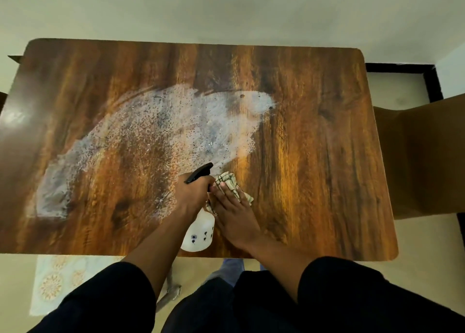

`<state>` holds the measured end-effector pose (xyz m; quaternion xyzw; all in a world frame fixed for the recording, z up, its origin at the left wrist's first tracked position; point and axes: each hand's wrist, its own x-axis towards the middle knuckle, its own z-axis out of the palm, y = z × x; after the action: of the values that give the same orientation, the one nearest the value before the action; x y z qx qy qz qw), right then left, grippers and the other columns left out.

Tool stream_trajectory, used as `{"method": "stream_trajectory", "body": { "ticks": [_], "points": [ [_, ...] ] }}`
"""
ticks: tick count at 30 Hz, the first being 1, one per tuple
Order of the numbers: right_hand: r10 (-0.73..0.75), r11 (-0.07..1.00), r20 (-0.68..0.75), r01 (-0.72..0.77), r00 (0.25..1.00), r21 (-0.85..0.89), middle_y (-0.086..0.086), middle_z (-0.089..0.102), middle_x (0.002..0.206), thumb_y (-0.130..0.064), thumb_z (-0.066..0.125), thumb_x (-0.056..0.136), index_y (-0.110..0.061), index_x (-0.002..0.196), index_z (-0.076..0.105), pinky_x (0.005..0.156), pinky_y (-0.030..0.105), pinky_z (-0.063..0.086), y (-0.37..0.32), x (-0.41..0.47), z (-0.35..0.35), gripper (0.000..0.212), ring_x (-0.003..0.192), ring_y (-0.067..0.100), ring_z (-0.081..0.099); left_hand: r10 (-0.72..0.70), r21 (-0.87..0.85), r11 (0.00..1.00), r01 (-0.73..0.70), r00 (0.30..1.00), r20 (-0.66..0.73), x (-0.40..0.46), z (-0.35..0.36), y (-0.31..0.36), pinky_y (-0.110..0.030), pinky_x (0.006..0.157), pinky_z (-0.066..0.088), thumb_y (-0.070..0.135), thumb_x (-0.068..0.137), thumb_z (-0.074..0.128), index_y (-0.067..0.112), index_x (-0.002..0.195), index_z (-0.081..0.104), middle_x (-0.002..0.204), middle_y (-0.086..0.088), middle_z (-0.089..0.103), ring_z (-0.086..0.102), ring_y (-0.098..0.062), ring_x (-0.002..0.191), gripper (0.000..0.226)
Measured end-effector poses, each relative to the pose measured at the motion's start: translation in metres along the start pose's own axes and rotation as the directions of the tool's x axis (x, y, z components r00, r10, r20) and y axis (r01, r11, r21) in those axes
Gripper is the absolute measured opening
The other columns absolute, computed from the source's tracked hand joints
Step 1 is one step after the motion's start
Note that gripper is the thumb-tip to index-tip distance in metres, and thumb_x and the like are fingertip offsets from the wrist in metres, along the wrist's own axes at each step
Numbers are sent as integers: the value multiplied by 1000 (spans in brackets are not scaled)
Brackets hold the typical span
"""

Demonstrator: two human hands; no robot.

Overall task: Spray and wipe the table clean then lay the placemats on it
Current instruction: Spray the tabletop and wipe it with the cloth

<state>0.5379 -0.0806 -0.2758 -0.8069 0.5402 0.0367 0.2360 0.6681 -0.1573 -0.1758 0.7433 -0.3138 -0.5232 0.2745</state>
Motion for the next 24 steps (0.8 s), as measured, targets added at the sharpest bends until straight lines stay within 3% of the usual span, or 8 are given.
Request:
{"method": "stream_trajectory", "body": {
  "ticks": [1,3,6,9,12,17,20,24],
  "points": [
    [-20,1000,18,21,1000,-6,-5,-12,173,-40,27,112,-25,166,-3,128,48,-7,3,0,-4,64,157,17,-21,12,6,1000,-12,1000,14,2,-3,1,-48,55,45,25,67,70,23,77,83,76,-31,68,44,-26,50,16],
    [-26,1000,50,26,998,-11,-6,-16,170,-42,22,111,-29,163,-13,128,47,-8,19,0,-16,64,156,17,-23,35,9,999,-35,998,47,4,-6,6,-44,55,43,22,69,70,29,68,80,74,-33,67,43,-25,45,13],
    [210,977,-28,-209,977,45,-4,-18,168,-40,24,111,-31,159,-17,129,51,-2,49,-3,-38,64,157,19,-19,59,11,998,-61,991,123,4,-11,13,-38,54,42,14,79,69,44,57,76,66,-20,67,42,-22,44,38],
    [465,879,-84,-448,881,162,-4,-19,169,-33,29,112,-31,161,-15,129,50,-5,94,-10,-59,66,158,20,-16,67,-1,998,-68,986,154,5,-9,16,-35,52,38,7,86,69,45,68,79,65,-15,66,39,-23,45,43],
    [635,754,-51,-604,771,258,-7,-21,170,-39,27,112,-30,163,-13,128,50,-7,145,-13,-73,66,157,16,-19,65,-11,998,-64,985,160,3,-3,18,-41,57,36,13,82,70,46,80,79,67,-19,63,37,-24,51,35],
    [754,632,-42,-706,656,319,-2,-14,173,-32,35,111,-25,165,-5,128,51,-4,145,9,-73,68,159,20,-14,40,-1,999,-40,986,161,7,10,19,-41,57,37,13,78,68,41,60,77,66,-20,58,37,-23,45,34],
    [676,721,-89,-631,732,286,-1,-11,172,-27,34,108,-24,165,0,128,54,-3,95,7,-56,66,159,24,-14,45,5,999,-46,991,125,11,15,21,-40,55,39,7,84,68,43,64,79,64,-16,64,39,-23,44,42],
    [275,956,-7,-273,961,105,1,-9,173,-41,12,104,-24,165,-5,127,57,-4,23,-18,-19,66,157,24,-24,43,-11,999,-43,995,95,14,21,28,-38,54,37,7,83,69,43,87,81,66,-17,67,41,-24,46,39]
  ]
}}
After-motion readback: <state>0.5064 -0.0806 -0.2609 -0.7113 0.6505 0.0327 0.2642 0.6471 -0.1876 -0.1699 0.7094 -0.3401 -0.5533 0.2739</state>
